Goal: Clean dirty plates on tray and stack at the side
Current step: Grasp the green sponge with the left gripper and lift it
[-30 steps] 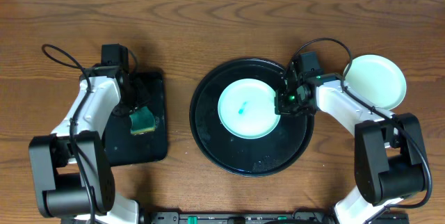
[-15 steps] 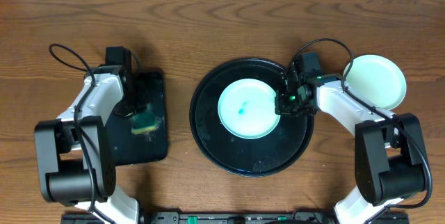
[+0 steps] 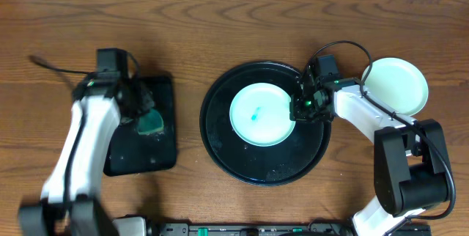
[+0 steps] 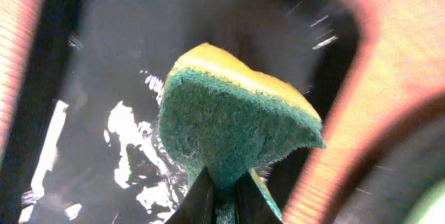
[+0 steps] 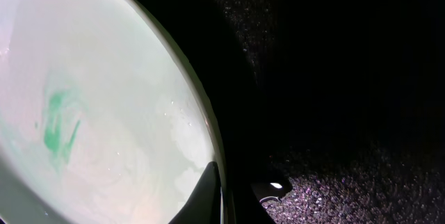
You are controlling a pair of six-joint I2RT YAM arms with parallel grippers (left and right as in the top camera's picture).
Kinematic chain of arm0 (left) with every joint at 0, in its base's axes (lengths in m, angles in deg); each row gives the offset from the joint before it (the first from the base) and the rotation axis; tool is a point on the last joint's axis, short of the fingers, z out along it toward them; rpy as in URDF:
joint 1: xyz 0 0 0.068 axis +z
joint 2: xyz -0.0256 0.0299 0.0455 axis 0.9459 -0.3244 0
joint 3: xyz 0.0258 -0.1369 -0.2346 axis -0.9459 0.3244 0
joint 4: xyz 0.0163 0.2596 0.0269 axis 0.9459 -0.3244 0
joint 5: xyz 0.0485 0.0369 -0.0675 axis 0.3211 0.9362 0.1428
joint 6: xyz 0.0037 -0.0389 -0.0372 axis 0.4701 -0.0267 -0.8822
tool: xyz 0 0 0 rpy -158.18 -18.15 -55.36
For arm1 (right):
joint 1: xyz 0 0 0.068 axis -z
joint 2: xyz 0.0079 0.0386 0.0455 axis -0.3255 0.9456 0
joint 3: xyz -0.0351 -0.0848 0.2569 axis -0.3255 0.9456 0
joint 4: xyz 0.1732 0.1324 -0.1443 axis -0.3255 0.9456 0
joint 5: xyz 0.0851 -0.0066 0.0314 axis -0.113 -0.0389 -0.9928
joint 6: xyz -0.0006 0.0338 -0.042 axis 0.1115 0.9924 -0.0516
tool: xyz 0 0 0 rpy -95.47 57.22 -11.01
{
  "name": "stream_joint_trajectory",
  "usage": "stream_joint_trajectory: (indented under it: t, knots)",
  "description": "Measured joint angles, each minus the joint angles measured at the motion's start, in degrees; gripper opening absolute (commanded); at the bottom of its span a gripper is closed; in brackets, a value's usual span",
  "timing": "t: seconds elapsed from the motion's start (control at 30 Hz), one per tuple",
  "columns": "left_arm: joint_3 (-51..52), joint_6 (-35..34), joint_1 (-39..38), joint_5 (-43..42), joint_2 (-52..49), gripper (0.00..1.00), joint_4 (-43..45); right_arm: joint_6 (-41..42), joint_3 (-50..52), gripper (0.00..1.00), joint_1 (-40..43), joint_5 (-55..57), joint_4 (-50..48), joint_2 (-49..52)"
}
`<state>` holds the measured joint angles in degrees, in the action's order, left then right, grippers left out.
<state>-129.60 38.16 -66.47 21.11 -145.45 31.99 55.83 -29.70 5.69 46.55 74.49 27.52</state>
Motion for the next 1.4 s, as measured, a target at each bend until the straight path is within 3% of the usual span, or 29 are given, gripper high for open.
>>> stream_joint_trajectory:
  t: [0.2,0.53,1.4]
  knots:
    - [0.00,3.04,0.00,1.22,18.99,0.07,-0.90,-0.39,0.02,0.01,0.07,-0.13,-0.02,0.00]
    - [0.00,7.91,0.00,2.23,35.78,0.07,-0.66,-0.70,0.07,0.01,0.09,-0.20,-0.04,0.00]
    - [0.00,8.85,0.00,2.40,31.10,0.07,-0.50,-0.85,0.09,0.02,0.11,-0.28,-0.20,0.00]
